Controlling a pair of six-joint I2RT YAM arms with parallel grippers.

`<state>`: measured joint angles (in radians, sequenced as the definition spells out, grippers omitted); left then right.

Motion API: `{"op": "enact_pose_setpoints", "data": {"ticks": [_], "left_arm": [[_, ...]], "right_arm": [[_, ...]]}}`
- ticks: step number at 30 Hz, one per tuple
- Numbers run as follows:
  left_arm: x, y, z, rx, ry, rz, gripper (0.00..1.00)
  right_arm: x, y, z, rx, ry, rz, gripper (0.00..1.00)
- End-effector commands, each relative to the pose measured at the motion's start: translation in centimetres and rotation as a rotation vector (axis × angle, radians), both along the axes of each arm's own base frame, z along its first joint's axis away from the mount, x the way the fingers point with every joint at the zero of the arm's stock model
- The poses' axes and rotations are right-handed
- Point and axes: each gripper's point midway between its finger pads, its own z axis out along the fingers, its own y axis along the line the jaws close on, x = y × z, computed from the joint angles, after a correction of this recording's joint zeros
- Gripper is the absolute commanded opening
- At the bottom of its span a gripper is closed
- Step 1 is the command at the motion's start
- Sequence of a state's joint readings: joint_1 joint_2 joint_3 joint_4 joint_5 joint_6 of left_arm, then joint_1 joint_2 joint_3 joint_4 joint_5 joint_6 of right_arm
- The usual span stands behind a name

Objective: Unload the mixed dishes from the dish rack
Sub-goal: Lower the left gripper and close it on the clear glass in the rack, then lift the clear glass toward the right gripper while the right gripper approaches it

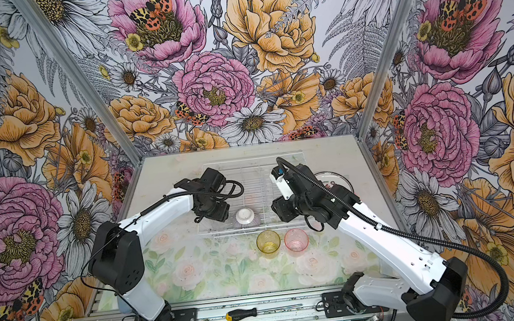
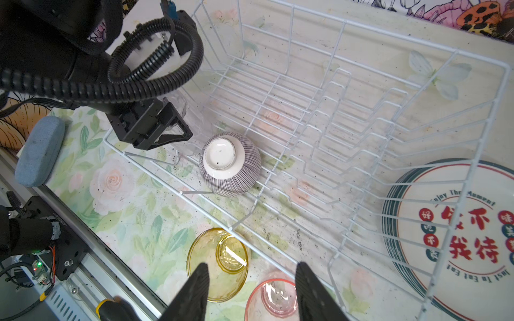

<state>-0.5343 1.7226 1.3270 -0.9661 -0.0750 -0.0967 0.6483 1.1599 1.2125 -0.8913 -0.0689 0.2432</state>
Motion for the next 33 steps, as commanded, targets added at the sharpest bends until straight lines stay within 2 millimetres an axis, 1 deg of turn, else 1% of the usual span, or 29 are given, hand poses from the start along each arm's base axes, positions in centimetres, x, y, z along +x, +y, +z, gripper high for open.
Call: {"op": "enact_pose_setpoints", "data": {"ticks": [1, 2, 3, 8, 14, 19, 27, 33], "left_arm": [[0.4, 0.2, 0.3, 0.014, -0.007, -0.007, 0.38], [0.4, 0.2, 0.4, 0.013, -0.009, -0.006, 0.34], [0.4, 0.3, 0.5, 0.009, -0.01, -0.006, 0.34], [0.6, 0.3, 1.5, -0.026, -0.026, 0.002, 0.36], [0.7, 0.7, 2.6, -0.058, -0.043, 0.019, 0.32], [0.7, 0.7, 3.8, -0.105, -0.058, 0.023, 0.31], [0.7, 0.7, 6.5, -0.205, -0.094, 0.023, 0.31], [0.5, -0.3, 9.7, -0.355, -0.12, -0.009, 0.31]], "right_arm": [[0.1, 0.1, 0.5, 0.028, -0.015, -0.001, 0.53], [0.1, 0.2, 0.5, 0.029, -0.014, -0.001, 0.53], [0.1, 0.2, 0.6, 0.031, -0.014, -0.001, 0.53], [0.1, 0.4, 0.6, 0.042, -0.01, 0.003, 0.53], [0.1, 1.0, 0.4, 0.071, -0.006, 0.017, 0.53], [0.1, 1.7, 0.2, 0.1, 0.007, 0.034, 0.53], [-0.3, 3.8, 0.2, 0.199, 0.033, 0.106, 0.52], [-0.9, 5.9, 0.6, 0.318, 0.049, 0.19, 0.53]]}}
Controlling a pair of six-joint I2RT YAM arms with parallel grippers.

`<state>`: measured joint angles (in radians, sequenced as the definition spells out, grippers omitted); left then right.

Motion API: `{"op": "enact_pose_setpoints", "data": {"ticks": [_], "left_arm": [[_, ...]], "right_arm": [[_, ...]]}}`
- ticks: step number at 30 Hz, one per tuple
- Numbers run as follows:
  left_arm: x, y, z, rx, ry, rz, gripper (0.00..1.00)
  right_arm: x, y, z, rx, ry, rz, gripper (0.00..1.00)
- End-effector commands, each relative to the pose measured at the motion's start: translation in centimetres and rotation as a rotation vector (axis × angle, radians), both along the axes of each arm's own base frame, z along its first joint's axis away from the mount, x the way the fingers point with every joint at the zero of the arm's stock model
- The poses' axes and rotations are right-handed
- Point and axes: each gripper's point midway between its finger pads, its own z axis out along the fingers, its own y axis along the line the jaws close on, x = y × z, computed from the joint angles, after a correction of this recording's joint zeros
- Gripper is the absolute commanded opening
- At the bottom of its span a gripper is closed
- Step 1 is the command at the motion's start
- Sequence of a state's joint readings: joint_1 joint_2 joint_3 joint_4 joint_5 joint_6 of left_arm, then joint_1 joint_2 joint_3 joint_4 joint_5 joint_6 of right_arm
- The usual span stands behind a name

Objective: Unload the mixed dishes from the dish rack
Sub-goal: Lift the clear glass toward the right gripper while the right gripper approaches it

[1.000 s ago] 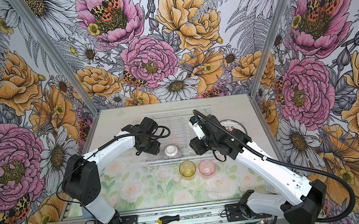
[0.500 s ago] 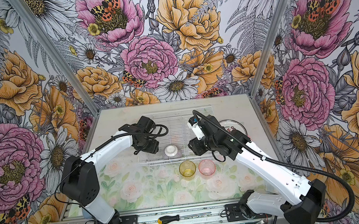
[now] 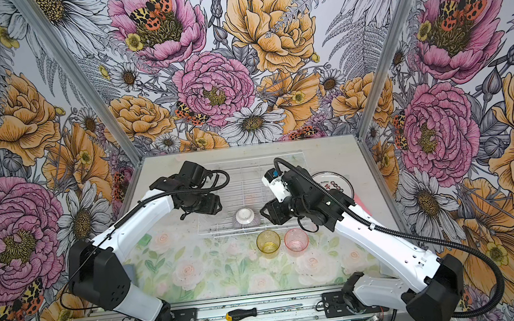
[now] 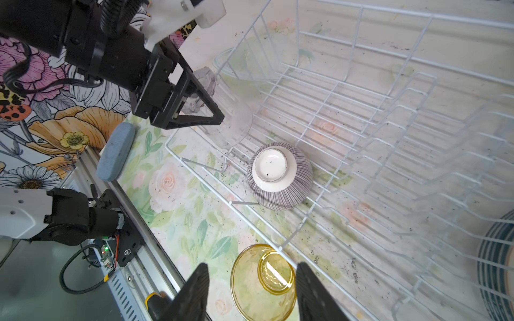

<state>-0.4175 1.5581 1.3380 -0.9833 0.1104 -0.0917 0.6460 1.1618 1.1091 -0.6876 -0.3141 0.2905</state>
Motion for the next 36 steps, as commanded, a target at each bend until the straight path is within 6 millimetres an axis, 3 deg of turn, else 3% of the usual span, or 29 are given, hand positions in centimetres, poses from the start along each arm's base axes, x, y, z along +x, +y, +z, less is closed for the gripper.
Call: {"op": "enact_pose_setpoints", "data": {"ticks": [1, 18, 23, 36], "left_arm": [[0.2, -1.8, 4.2, -0.157, -0.074, -0.065, 0.31], [-1.4, -7.0, 13.2, -0.697, -0.15, -0.26, 0.31], [-2.1, -7.9, 14.5, -0.789, -0.145, -0.306, 0.31], [-3.2, -8.8, 16.2, -0.901, -0.14, -0.37, 0.31]], "right_arm": [[0.1, 1.9, 0.9, 0.12, -0.002, 0.061, 0.52], [-0.4, 4.5, 2.6, 0.415, -0.043, 0.155, 0.56], [-0.4, 4.9, 4.1, 0.527, -0.072, 0.182, 0.57], [1.8, 4.6, 5.9, 0.571, -0.121, 0.146, 0.58]]}}
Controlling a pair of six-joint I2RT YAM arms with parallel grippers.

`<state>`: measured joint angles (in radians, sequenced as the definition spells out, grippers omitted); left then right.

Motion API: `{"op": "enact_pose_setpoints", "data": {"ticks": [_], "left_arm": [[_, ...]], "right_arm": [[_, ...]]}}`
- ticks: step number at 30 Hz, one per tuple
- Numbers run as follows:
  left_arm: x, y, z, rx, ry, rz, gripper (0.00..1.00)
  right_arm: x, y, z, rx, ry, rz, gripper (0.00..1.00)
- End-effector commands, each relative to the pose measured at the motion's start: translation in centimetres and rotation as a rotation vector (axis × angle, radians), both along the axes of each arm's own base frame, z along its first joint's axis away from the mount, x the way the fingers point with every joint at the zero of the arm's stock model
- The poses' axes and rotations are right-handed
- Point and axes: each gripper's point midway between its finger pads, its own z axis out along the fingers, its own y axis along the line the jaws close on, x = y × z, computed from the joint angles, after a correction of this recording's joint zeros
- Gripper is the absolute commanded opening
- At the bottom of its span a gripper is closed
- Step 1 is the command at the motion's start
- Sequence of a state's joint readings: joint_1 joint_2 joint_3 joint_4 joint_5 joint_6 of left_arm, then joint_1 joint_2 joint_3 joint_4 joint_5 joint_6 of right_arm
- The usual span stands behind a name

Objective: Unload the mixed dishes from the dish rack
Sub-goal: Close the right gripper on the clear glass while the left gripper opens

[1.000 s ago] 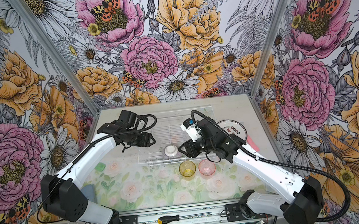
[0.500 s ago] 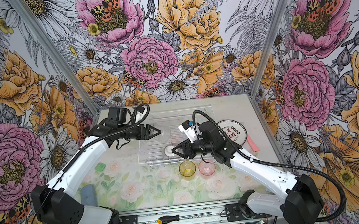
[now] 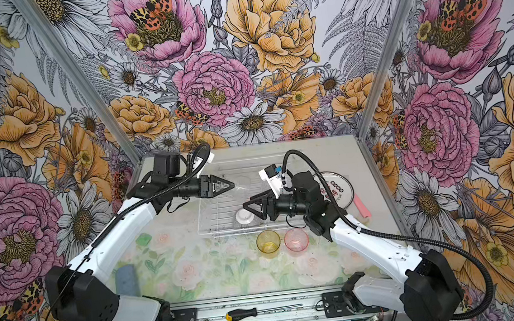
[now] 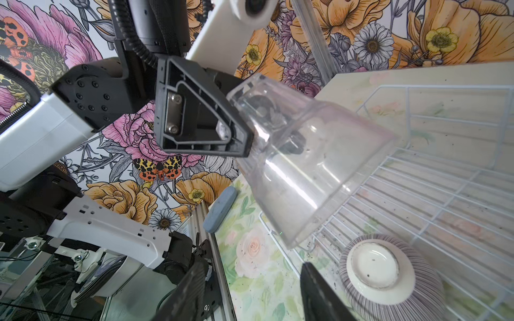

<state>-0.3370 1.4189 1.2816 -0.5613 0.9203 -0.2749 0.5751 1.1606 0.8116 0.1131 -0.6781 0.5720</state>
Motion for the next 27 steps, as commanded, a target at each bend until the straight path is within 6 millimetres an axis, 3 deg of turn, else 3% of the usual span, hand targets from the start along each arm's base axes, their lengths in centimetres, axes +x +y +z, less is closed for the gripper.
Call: {"op": "enact_pose_setpoints", "data": {"ticks": [1, 15, 27], "left_arm": [[-1.0, -0.3, 2.9, -0.088, -0.07, -0.052, 0.31], [-1.8, -2.1, 2.9, -0.144, -0.051, -0.124, 0.31], [-2.1, -2.8, 3.2, -0.179, -0.05, -0.151, 0.32]], "right_arm": [[0.6, 0.2, 2.4, 0.052, -0.051, 0.005, 0.57], [1.6, 1.4, 5.1, 0.155, -0.106, 0.054, 0.55], [1.7, 1.4, 6.3, 0.188, -0.136, 0.059, 0.33]]}}
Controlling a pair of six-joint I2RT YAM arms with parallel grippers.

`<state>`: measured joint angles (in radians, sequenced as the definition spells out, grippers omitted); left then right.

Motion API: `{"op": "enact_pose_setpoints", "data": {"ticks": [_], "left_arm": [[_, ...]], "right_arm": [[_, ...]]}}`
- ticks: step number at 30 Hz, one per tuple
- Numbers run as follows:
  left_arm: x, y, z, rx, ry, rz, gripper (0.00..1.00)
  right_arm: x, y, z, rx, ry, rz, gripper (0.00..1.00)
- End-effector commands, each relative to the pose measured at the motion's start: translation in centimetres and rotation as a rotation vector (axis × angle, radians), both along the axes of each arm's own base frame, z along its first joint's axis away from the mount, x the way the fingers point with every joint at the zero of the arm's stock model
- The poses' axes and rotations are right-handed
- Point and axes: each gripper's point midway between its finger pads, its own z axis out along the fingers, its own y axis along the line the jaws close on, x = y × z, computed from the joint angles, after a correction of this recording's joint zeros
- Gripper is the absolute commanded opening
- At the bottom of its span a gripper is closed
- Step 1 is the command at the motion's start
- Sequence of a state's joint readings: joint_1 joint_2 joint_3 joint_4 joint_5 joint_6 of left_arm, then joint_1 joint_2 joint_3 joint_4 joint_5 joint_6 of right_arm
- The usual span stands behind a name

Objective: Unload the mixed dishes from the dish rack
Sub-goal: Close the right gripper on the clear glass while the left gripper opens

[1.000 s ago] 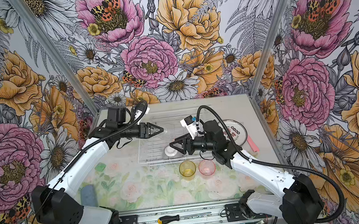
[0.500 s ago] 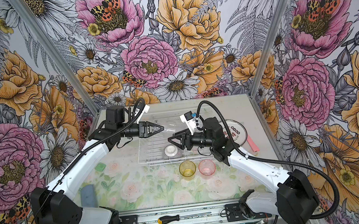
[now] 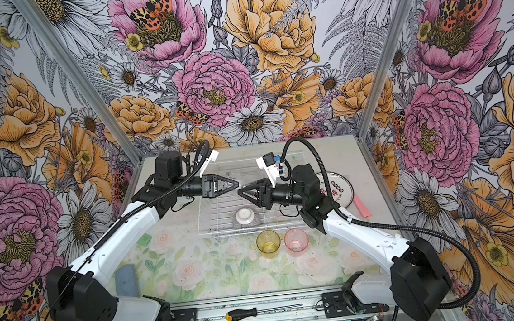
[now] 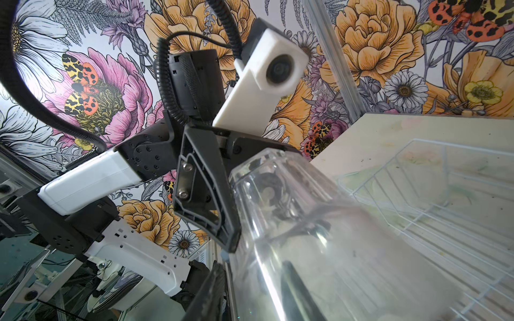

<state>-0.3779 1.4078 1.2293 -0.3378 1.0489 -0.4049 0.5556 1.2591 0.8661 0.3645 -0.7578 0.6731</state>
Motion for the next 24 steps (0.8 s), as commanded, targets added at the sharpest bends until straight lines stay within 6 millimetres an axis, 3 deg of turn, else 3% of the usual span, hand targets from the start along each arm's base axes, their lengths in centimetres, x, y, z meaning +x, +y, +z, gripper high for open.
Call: {"op": "enact_pose_setpoints", "data": {"ticks": [1, 8, 11, 19, 24], "left_arm": [[-0.5, -0.4, 0.8, -0.036, -0.027, -0.039, 0.32], [-0.7, -0.6, 0.9, -0.042, -0.025, -0.049, 0.32], [-0.9, -0.7, 0.9, -0.045, -0.025, -0.057, 0.34], [-0.7, -0.3, 0.7, -0.015, -0.038, -0.01, 0.77], [-0.8, 0.7, 1.8, -0.005, -0.092, 0.042, 0.89]], "right_arm": [[0.0, -0.1, 2.2, 0.041, -0.06, 0.006, 0.32], [0.2, -0.2, 2.3, 0.044, -0.061, 0.001, 0.08], [0.2, -0.3, 2.6, 0.048, -0.065, -0.002, 0.05], [0.4, -0.5, 2.9, 0.02, -0.069, -0.02, 0.0], [0.2, -0.7, 2.8, -0.001, -0.069, -0.023, 0.0]]}}
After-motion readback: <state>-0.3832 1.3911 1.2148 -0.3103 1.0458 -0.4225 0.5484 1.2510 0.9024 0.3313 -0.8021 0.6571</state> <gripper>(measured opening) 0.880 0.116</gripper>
